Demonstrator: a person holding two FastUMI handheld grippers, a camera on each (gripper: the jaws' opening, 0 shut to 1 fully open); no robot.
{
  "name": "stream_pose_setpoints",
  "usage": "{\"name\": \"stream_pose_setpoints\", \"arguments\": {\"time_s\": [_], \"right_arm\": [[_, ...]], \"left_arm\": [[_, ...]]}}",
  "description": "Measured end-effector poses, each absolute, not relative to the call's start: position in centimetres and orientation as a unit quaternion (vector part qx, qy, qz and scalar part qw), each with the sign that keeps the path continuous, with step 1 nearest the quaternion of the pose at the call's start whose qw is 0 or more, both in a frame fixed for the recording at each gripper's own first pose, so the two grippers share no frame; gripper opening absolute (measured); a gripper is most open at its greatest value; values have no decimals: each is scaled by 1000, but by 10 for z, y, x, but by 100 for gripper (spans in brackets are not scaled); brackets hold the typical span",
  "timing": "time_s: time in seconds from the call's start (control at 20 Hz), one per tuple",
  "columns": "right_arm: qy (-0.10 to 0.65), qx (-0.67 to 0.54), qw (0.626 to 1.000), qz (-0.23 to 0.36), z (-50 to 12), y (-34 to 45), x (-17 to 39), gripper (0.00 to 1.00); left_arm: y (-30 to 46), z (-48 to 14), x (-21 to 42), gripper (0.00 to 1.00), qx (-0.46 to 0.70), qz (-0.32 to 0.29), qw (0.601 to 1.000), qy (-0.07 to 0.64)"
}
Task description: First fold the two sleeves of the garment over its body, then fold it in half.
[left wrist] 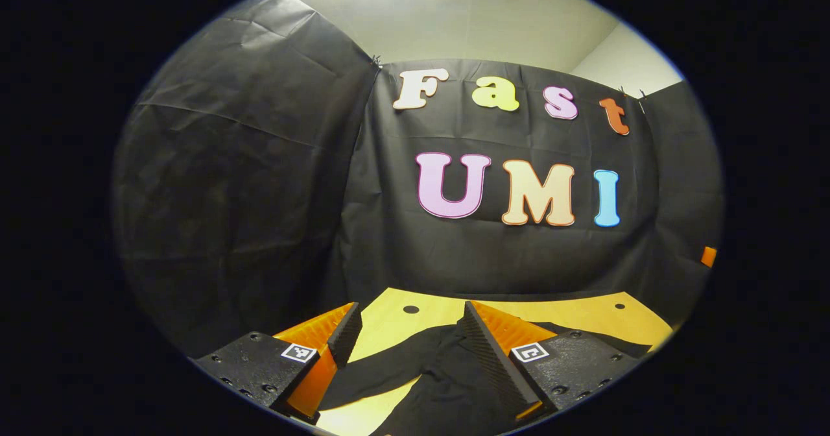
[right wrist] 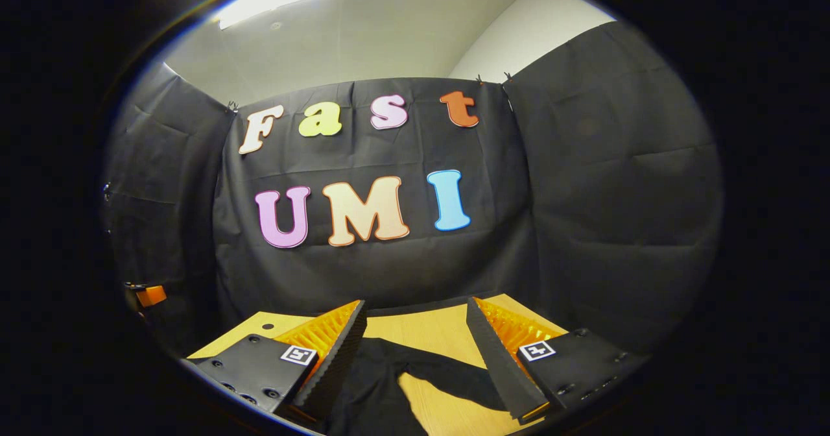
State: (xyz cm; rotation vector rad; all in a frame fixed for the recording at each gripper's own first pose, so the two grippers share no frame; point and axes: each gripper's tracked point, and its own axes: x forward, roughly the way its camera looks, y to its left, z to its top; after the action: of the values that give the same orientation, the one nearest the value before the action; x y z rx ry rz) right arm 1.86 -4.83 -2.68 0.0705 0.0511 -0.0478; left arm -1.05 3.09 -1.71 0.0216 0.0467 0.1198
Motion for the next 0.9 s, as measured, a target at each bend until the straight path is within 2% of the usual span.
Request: {"name": "stream_pose_setpoints", "arguments": {"time_s": [0.25,0.3,0.4,0.55,0.7,0.9], "right_arm": [[32,24,997,-65,-43,-89,33,97],[32,26,996,-75,-45,-101,35,100],[43,30,994,-99,-57,-127,41,97],[72,32,989,-125,-85,-164,54,97],[124,11,983,-139,-128,-193,67,98],[156,15,979,-132,-162,-208,81,97]], "left_arm": [[42,-22,5,92,12,69,997,36],[44,-19,8,93,16,72,997,31],[51,-17,11,92,28,80,996,28],[57,-22,12,92,33,92,995,37],[63,-27,8,92,34,104,993,43],[69,-21,2,92,41,120,991,37]]}}
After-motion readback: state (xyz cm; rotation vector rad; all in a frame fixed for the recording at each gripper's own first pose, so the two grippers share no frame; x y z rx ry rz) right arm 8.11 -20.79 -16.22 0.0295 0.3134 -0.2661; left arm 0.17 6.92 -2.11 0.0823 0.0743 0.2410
